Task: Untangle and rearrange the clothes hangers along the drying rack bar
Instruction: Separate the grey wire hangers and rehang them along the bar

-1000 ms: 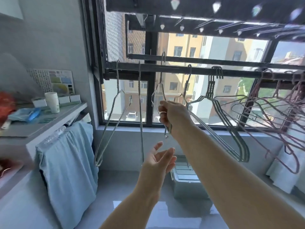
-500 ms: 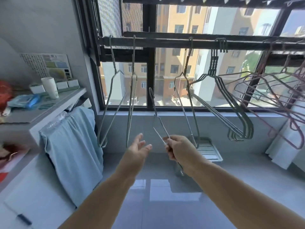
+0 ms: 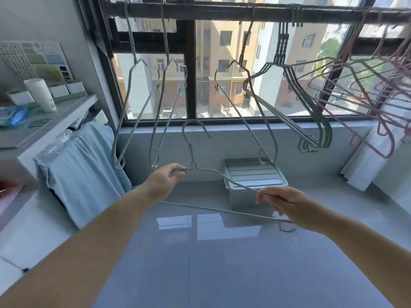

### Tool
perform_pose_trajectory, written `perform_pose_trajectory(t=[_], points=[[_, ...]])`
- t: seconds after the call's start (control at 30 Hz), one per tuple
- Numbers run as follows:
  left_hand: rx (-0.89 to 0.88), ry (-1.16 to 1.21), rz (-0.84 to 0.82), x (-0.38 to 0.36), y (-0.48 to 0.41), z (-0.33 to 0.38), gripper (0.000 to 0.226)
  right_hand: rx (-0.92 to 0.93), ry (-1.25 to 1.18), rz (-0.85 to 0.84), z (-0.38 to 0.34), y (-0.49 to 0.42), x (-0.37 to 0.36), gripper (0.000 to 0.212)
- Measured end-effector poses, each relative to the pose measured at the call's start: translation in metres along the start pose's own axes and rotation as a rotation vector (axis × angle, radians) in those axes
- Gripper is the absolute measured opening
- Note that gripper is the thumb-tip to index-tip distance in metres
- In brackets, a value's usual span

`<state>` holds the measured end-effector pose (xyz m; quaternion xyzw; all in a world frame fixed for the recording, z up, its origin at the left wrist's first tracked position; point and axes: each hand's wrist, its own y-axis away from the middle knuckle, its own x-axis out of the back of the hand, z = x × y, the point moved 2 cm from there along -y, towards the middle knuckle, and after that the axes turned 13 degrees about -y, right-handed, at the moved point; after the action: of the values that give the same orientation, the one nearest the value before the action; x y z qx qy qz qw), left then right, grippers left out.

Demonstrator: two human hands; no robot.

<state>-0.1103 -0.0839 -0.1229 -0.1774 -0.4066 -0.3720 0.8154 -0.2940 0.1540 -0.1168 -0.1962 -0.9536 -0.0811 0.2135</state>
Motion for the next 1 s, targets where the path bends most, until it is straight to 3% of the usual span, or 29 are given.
perform_pose_trajectory(t=[0.13,0.27,0.33,0.4,0.5,0.73,0.83,1.0], points=[[-0.041,0.232,-0.024,0.001,0.004,0.002,0.018,0.086,0.124,0.07,0.014,-0.008,0.008,0.032],[-0.008,0.324,0.003,0.001,0.011,-0.003,0.021,0.143,0.329,0.272,0.021,-0.025,0.01,0.02],[0.049,0.354,0.037,0.001,0.015,-0.007,0.02,0.088,0.452,0.337,0.023,-0.033,0.008,0.04],[0.119,0.412,0.049,0.0,0.02,-0.012,0.02,0.073,0.44,0.335,0.02,-0.036,0.0,0.05],[0.198,0.584,-0.006,-0.003,0.026,-0.011,0.02,0.123,0.407,0.236,0.008,-0.034,-0.026,0.043],[0.16,1.088,-0.035,-0.006,0.021,0.033,0.024,0.194,0.127,0.01,-0.035,-0.018,-0.084,0.024],[0.145,1.209,0.005,-0.006,0.012,0.054,0.019,0.127,0.002,-0.067,-0.053,-0.007,-0.101,0.031],[0.132,1.231,0.053,0.001,0.0,0.082,0.017,0.12,-0.568,0.086,-0.082,0.0,-0.089,0.03]])
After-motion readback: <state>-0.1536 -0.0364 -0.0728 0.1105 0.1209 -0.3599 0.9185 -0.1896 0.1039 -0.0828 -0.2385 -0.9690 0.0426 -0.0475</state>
